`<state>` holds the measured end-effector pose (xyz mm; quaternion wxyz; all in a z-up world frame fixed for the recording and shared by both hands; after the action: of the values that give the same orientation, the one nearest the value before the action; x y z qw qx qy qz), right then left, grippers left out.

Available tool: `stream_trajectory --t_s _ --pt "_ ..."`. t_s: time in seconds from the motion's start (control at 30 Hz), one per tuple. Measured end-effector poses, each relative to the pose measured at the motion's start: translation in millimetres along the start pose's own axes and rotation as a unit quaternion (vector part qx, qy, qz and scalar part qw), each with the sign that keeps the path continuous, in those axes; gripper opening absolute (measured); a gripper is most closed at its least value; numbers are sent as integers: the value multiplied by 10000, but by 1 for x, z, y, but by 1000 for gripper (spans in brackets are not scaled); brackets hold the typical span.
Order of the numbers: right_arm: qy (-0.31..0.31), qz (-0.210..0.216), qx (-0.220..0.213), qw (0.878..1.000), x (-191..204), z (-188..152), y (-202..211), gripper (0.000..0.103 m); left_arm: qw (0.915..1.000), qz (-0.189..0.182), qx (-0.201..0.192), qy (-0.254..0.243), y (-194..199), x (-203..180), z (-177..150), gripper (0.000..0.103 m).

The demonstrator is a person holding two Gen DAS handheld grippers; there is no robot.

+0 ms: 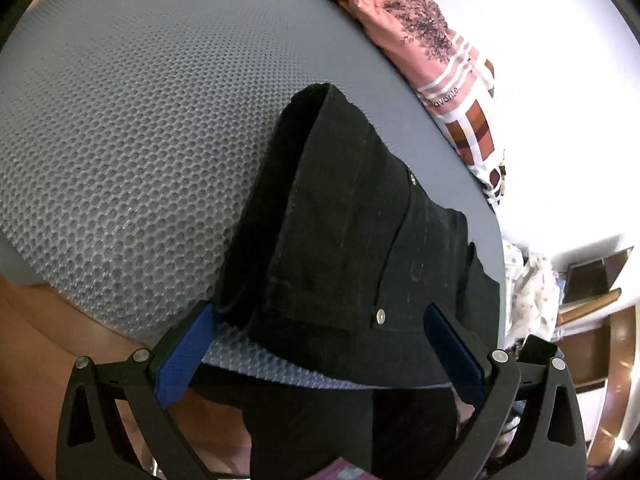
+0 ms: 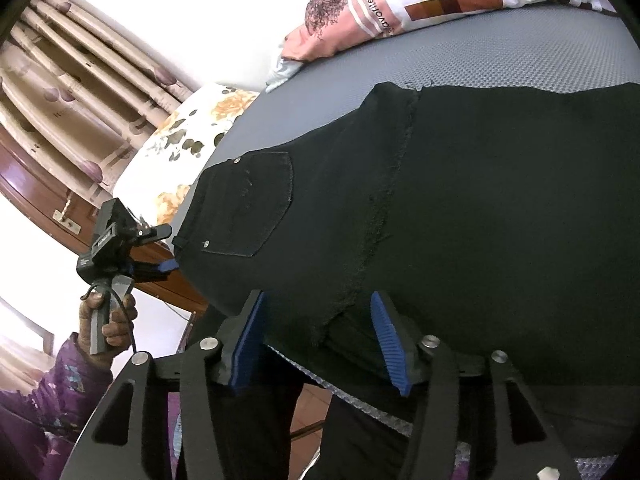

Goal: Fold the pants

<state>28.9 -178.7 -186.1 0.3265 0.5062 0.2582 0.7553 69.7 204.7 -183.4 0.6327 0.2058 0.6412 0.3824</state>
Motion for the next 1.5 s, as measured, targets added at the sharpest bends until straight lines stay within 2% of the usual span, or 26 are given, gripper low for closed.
stream_trajectory --t_s 0.03,0.1,0.13,0.23,0.37,0.4,0.43,0.47,0.5,0.63,0.73,0.8,0.9,0.93,0.97,1.03,1.1,1.13,1.2,1.33,1.43,1.5 --pt "19 -2 3 10000 1 0 0 56 9999 -156 14 43 1 2 1 101" --pt "42 -4 6 10000 2 -1 0 58 9968 -731 -57 309 8 12 1 101" --pt "40 4 6 10000 2 0 -1 58 9926 -1108 -130 490 13 19 1 101" --pt "18 43 -8 10000 0 -1 0 59 9843 -1565 -120 808 14 31 2 101" --pt "46 75 -4 10000 2 -1 -1 64 9867 -1532 -22 539 9 16 -1 101" --pt "58 79 -3 10000 2 0 -1 65 9861 -1598 22 466 6 10 -2 101" --pt "67 88 1 9999 2 0 -1 66 9815 -1857 185 419 0 3 -4 101" --pt "71 96 3 9999 2 0 -1 67 9810 -1878 245 428 -4 0 -5 101" --pt "69 101 5 9999 2 1 -1 67 9833 -1746 241 449 -9 0 -5 101" --pt "52 122 3 9999 1 2 -1 67 9831 -1711 -161 639 -4 2 -1 101" --pt "48 129 -4 9999 2 1 -1 68 9778 -1893 -418 797 1 10 1 101" --pt "48 145 -8 9999 2 1 -1 69 9803 -1781 -438 728 0 8 0 101" --pt "62 144 -11 9999 3 0 -1 70 9910 -1215 -467 302 -3 -7 -3 98" --pt "66 142 -13 9999 3 -1 -1 71 9951 -856 -476 129 -7 -12 -4 86" --pt "69 144 -12 9999 3 -1 -1 72 9969 -621 -484 71 -9 -11 -4 69" --pt "71 150 -11 9999 4 -1 -1 72 9974 -372 -614 92 -7 -7 -5 56" --pt "79 149 -7 9999 5 -1 -1 73 9969 -410 -626 230 -7 0 -4 50" --pt "86 150 -4 9999 5 -1 -1 74 9968 -386 -640 276 -6 5 -6 42" --pt "97 154 -4 9998 5 -2 -1 74 9970 -326 -645 292 -4 9 -9 39" --pt "115 163 -9 9998 6 -2 -2 76 9972 56 -727 177 -7 1 -8 33" --pt "111 173 -10 9998 7 -2 -2 76 9963 111 -832 198 -3 -3 -11 32" --pt "114 175 -10 9998 7 -1 -2 77 9970 96 -749 185 -4 -3 -10 32"
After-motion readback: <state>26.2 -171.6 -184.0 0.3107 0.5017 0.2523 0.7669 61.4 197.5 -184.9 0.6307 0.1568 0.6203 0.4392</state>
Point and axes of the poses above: each gripper's, at about its wrist camera, not at the fingertips, and y roughly against the way its jaws point, x to its left, z to its top, the point moved 4 cm from there along -y, roughly the way its jaws point, and after that the axes turned 9 degrees about x, right-handed, at the moved point
